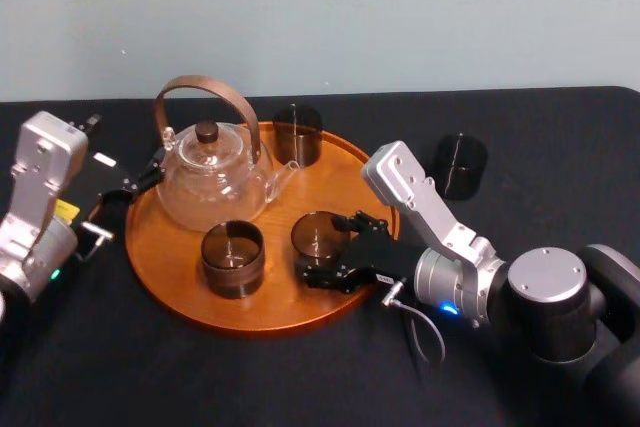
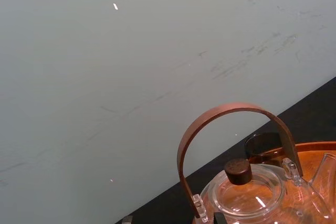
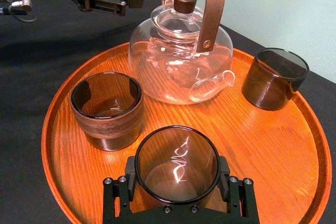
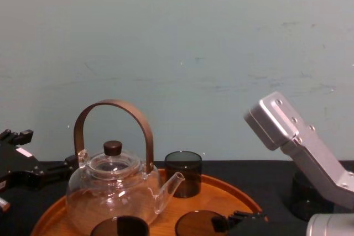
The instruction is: Pick up the glass from the table and place it on the tray.
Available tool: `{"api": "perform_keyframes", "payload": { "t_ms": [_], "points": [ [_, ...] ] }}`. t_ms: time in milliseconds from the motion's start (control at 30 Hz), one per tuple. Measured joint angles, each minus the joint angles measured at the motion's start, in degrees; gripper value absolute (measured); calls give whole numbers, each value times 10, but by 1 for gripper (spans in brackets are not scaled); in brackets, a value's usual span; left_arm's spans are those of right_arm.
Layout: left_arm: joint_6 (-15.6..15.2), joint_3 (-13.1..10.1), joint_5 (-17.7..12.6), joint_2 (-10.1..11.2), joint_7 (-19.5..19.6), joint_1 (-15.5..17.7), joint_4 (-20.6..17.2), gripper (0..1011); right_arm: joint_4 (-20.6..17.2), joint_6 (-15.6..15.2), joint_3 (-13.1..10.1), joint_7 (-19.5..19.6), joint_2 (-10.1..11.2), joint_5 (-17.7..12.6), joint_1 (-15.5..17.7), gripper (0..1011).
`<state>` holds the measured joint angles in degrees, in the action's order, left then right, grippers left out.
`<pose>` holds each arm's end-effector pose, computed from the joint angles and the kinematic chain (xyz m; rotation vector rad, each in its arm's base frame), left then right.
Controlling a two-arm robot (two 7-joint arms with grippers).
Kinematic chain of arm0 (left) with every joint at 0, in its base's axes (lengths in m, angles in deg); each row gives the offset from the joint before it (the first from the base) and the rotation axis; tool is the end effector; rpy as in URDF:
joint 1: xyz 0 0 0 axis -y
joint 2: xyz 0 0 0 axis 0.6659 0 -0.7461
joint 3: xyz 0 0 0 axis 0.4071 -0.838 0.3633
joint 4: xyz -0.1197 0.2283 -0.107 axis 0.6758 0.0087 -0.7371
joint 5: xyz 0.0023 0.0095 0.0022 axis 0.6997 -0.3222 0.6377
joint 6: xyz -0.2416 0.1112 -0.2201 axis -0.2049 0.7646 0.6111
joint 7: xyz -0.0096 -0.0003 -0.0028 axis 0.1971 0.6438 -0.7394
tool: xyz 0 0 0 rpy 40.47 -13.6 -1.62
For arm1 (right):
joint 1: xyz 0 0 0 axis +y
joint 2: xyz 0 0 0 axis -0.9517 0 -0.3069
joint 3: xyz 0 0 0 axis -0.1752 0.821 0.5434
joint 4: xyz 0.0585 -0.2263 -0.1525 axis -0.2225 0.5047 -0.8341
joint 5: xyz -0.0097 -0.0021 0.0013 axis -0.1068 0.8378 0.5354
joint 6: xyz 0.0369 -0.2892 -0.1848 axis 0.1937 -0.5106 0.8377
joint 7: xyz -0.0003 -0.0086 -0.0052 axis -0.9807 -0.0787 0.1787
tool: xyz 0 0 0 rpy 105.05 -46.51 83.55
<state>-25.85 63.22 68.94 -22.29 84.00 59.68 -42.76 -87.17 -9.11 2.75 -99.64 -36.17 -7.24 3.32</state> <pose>0.3907 0.0666 -0.3003 0.3045 -0.2850 1.2479 0.3947 0.0653 -0.2861 -0.4344 0.0642 -0.6901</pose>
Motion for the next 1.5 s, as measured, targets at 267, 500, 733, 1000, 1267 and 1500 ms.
{"api": "perform_keyframes", "payload": {
  "t_ms": [267, 500, 733, 1000, 1267, 1500],
  "points": [
    [0, 0, 0, 0, 0, 0, 0, 1001, 0, -1, 0, 0, 0, 0, 0, 1002],
    [0, 0, 0, 0, 0, 0, 0, 1001, -5, -4, -5, 3, 2, -4, 5, 1002],
    [0, 0, 0, 0, 0, 0, 0, 1001, -35, -4, -12, 4, 14, -6, 18, 1002],
    [0, 0, 0, 0, 0, 0, 0, 1001, -78, -8, -21, 7, 31, -11, 36, 1002],
    [0, 0, 0, 0, 0, 0, 0, 1001, -120, -25, -32, 6, 52, -22, 56, 1002],
    [0, 0, 0, 0, 0, 0, 0, 1001, -158, -26, -50, 4, 80, -39, 84, 1002]
  ]
}}
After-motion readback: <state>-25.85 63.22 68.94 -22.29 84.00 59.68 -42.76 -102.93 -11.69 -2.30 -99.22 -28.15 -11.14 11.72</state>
